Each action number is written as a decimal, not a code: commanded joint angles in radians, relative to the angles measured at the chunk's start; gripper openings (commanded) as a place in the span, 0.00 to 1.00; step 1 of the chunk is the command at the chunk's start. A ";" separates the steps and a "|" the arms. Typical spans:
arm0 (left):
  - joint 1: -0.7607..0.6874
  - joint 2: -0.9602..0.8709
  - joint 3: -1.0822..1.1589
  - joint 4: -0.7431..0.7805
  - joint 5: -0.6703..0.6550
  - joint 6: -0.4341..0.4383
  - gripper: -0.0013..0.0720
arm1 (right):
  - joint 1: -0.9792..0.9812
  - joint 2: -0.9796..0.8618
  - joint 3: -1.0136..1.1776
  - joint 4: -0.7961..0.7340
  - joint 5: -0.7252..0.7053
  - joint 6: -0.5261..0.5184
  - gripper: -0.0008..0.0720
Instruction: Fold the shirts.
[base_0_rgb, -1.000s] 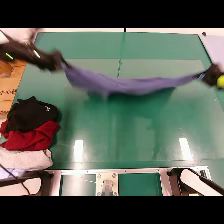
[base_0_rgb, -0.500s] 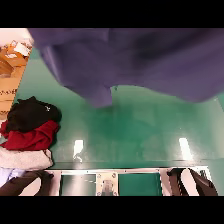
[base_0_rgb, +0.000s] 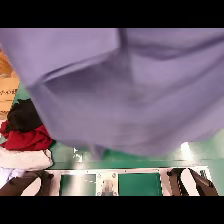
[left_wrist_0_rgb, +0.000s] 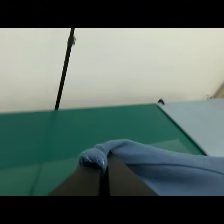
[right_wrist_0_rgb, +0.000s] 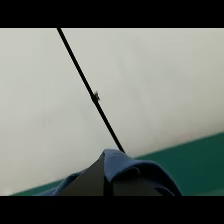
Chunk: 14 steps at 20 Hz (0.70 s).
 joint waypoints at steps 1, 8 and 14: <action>-0.007 -0.132 -0.267 -0.072 0.098 0.019 0.06 | 0.098 -0.103 -0.259 0.005 -0.023 -0.109 0.03; -0.121 -0.660 -0.399 -0.172 0.487 0.072 0.06 | 0.206 -0.667 -0.426 0.006 -0.314 -0.199 0.03; -0.116 -0.824 -0.206 -0.198 0.560 0.090 0.06 | 0.205 -0.986 -0.099 0.006 -0.214 -0.198 0.03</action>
